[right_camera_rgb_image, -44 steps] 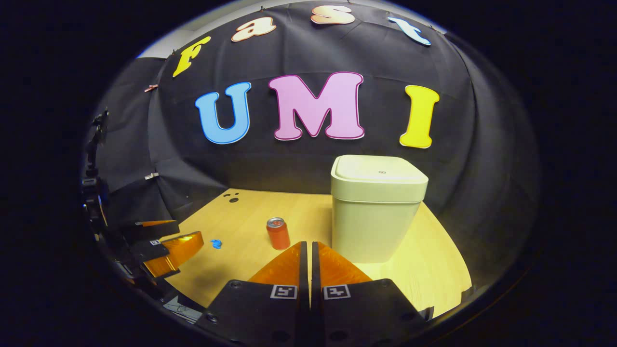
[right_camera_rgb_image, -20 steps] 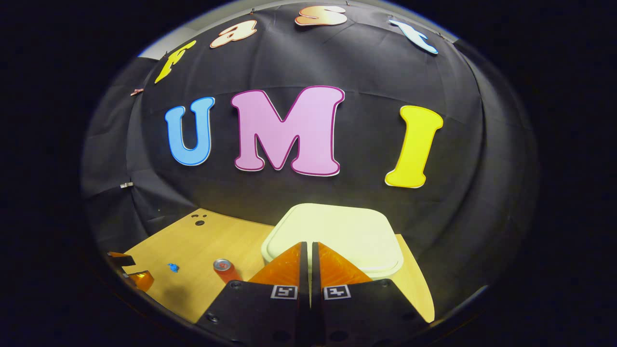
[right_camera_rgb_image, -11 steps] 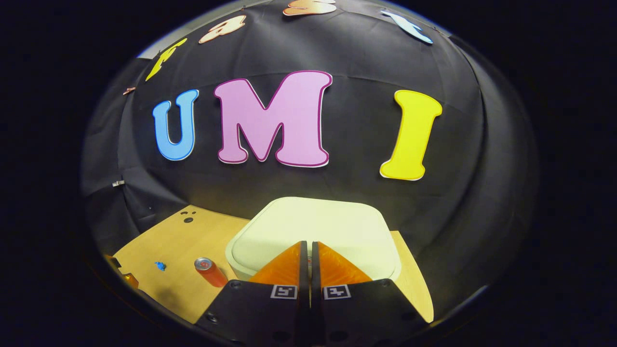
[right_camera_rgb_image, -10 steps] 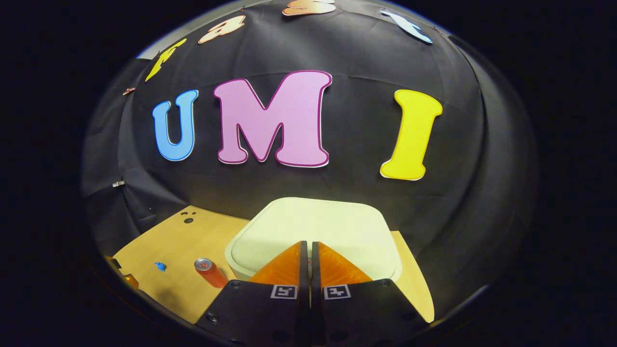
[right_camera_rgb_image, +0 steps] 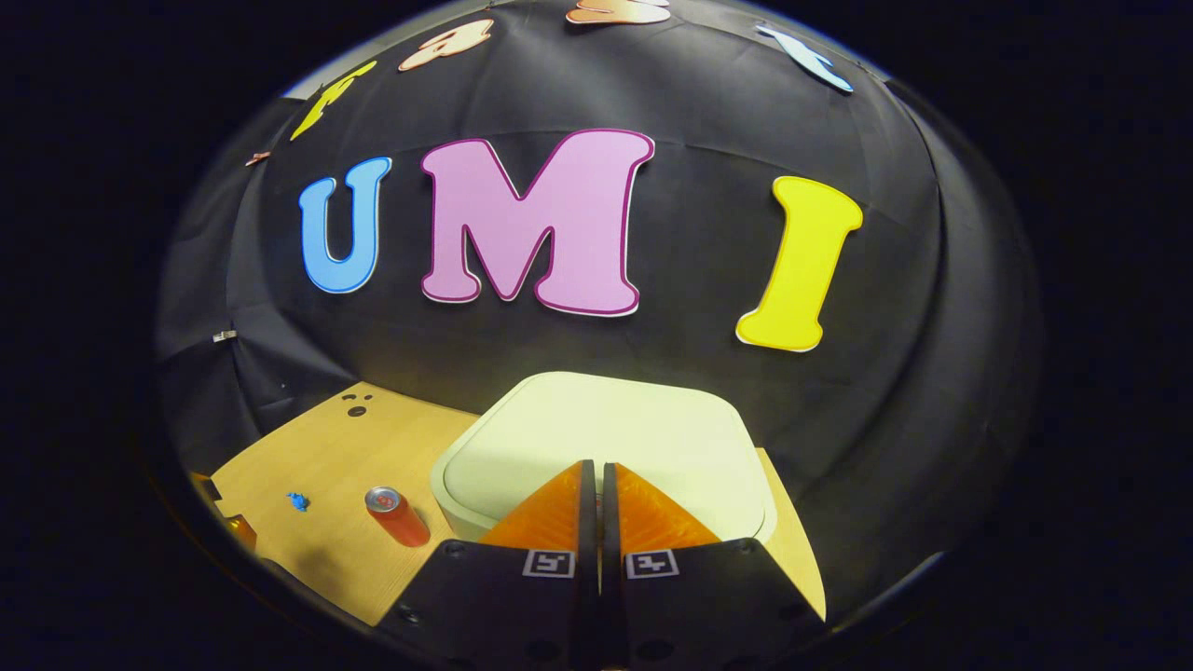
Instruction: Press the lid of the desktop garbage bin to open it, pick up the crumpled paper on the desktop and throw it into the bin, then pick up the pop can on the desktop and drop it into the bin, and finally close the garbage bin lid.
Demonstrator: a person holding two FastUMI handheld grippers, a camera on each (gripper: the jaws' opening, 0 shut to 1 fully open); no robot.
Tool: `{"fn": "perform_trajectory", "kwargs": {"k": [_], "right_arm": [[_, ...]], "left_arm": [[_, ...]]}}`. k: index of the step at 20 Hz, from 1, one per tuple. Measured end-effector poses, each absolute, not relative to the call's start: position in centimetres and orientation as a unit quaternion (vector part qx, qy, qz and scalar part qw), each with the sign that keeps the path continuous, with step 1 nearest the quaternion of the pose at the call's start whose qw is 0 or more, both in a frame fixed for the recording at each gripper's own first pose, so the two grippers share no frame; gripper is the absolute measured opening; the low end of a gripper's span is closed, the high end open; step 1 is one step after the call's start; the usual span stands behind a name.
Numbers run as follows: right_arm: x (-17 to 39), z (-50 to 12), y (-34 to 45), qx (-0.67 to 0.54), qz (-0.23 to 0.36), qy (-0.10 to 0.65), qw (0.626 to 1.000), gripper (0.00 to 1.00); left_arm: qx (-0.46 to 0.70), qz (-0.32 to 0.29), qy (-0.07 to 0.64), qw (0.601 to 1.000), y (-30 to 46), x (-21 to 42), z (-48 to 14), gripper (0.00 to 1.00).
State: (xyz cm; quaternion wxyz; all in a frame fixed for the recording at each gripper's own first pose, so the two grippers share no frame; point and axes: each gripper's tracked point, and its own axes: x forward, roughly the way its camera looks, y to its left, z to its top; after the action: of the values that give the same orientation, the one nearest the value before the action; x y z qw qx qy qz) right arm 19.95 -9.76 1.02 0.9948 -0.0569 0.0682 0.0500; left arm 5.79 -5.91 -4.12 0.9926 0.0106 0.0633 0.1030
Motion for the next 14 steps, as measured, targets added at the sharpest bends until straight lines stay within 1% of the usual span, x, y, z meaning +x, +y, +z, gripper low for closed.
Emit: {"fn": "perform_trajectory", "kwargs": {"k": [1, 8, 10, 14], "right_arm": [[19.9, 1.0, -9.8, -0.057, 0.050, 0.068, 0.995, 0.06], [19.9, 2.0, -10.0, -0.046, 0.026, 0.064, 0.997, 0.05], [19.7, 2.8, -9.2, -0.046, 0.034, 0.064, 0.996, 0.05], [18.5, 7.4, -8.8, -0.051, 0.016, 0.013, 0.998, 0.05]], "left_arm": [[0.017, 0.100, 0.060, 0.993, -6.0, 5.8, -3.9, 0.94], [0.018, 0.073, 0.049, 0.996, -5.3, 6.0, -3.1, 0.94], [0.016, 0.065, 0.044, 0.997, -4.6, 5.8, -2.5, 0.94], [0.085, 0.052, 0.002, 0.995, -2.3, 5.0, -0.1, 0.94]]}}
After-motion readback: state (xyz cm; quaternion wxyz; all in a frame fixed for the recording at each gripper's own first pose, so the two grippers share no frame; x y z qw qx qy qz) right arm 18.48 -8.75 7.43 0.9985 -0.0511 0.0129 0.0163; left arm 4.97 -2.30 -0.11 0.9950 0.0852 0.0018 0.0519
